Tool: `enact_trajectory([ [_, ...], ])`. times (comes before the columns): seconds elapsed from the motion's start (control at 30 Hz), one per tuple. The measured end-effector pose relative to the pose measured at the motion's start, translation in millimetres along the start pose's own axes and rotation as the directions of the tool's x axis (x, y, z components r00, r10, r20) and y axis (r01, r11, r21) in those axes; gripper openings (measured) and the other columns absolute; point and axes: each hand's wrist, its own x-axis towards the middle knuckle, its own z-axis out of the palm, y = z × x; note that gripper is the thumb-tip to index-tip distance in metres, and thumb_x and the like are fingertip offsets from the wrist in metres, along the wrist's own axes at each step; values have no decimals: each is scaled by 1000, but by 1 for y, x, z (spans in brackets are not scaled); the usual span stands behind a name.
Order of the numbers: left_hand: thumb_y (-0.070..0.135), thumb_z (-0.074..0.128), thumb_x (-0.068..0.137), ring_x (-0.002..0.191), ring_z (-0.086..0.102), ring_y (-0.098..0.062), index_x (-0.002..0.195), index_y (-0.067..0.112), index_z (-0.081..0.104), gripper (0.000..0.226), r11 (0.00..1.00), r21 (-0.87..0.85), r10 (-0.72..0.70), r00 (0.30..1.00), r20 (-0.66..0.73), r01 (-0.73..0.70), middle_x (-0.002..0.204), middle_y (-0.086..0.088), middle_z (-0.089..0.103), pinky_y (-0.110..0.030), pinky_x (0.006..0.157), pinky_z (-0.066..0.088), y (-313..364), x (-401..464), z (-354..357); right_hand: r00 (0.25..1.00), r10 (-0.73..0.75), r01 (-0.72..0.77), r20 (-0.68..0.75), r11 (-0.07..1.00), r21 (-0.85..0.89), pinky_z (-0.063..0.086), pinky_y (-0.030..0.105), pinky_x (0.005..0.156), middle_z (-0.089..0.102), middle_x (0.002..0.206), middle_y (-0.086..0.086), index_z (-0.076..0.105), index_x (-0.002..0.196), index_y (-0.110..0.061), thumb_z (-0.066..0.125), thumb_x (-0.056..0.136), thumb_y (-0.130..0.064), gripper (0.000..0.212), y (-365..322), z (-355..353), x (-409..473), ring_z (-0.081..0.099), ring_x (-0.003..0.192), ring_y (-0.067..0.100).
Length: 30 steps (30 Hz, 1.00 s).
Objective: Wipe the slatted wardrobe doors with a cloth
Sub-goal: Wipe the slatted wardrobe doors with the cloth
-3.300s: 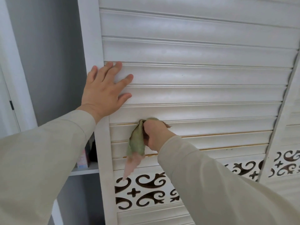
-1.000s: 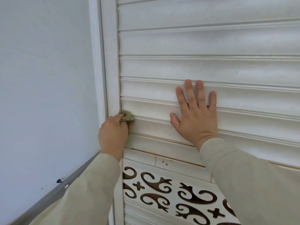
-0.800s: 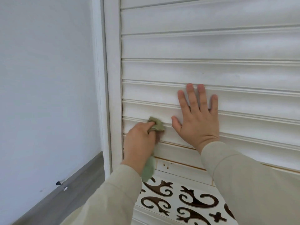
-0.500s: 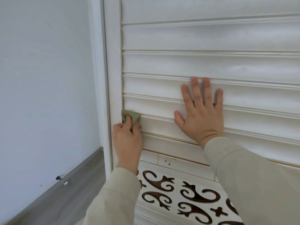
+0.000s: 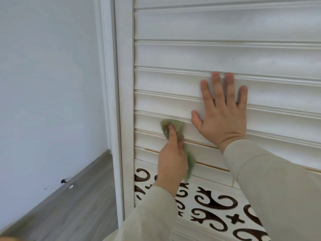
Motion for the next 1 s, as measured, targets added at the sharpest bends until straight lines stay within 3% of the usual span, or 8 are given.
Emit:
enact_trajectory([
  [0.1,34,30,107,102,65,-29,157,33,19,51,985,-148,-99,993,-66,89,119,-5,65,-36,85,51,-13,8,-11,1000,0,0,5,1000,13,2,60,117,10,165,9,19,157,-18,45,91,-55,80,-1,-2,0,6,150,37],
  [0.23,17,39,105,72,60,-19,158,38,-1,70,949,-224,-270,938,-219,221,80,-1,59,-39,73,53,-33,29,-33,1000,-1,2,-10,1000,4,7,61,117,13,164,10,22,157,-18,42,92,-54,77,0,-2,0,9,150,38],
  [0.43,37,28,106,89,63,-25,156,43,8,54,996,69,66,997,-24,-65,107,-3,66,-40,82,53,-21,0,1,1000,-2,2,-5,1000,-4,5,61,117,11,164,10,20,157,-18,43,92,-55,79,0,0,0,8,150,39],
  [0.5,39,25,106,100,63,-27,156,40,16,51,994,-62,-96,991,-92,91,118,-3,63,-44,88,52,-34,17,-16,1000,-4,4,-6,1000,-4,6,61,117,12,164,11,21,157,-17,42,92,-55,78,0,-1,-1,9,150,39],
  [0.6,25,36,106,71,59,-20,157,41,-1,65,969,-119,-237,947,-215,215,85,-2,62,-38,72,52,-42,30,-32,1000,-8,8,-6,1000,-5,6,61,117,12,164,11,21,157,-17,41,93,-55,77,0,-1,-1,9,150,39],
  [0.73,40,27,107,96,66,-27,155,44,10,52,999,-22,-42,998,-42,41,116,-5,65,-40,83,54,-16,4,-2,1000,-7,6,-19,1000,-14,9,62,117,13,164,11,22,157,-17,43,92,-54,78,1,2,-1,10,150,39],
  [0.83,35,31,106,85,63,-24,155,45,3,58,954,260,145,988,45,-152,120,4,59,-37,75,54,-24,-1,8,1000,-10,10,-15,1000,-14,8,62,117,13,164,11,21,157,-17,43,92,-55,78,1,0,-1,10,150,39],
  [1.0,25,37,106,75,60,-26,156,44,8,61,973,-113,-223,944,-244,200,88,2,62,-28,61,42,-53,25,-32,1000,-7,7,-13,1000,-5,9,62,116,15,164,12,23,156,-17,43,92,-54,77,0,-2,0,12,149,39],
])
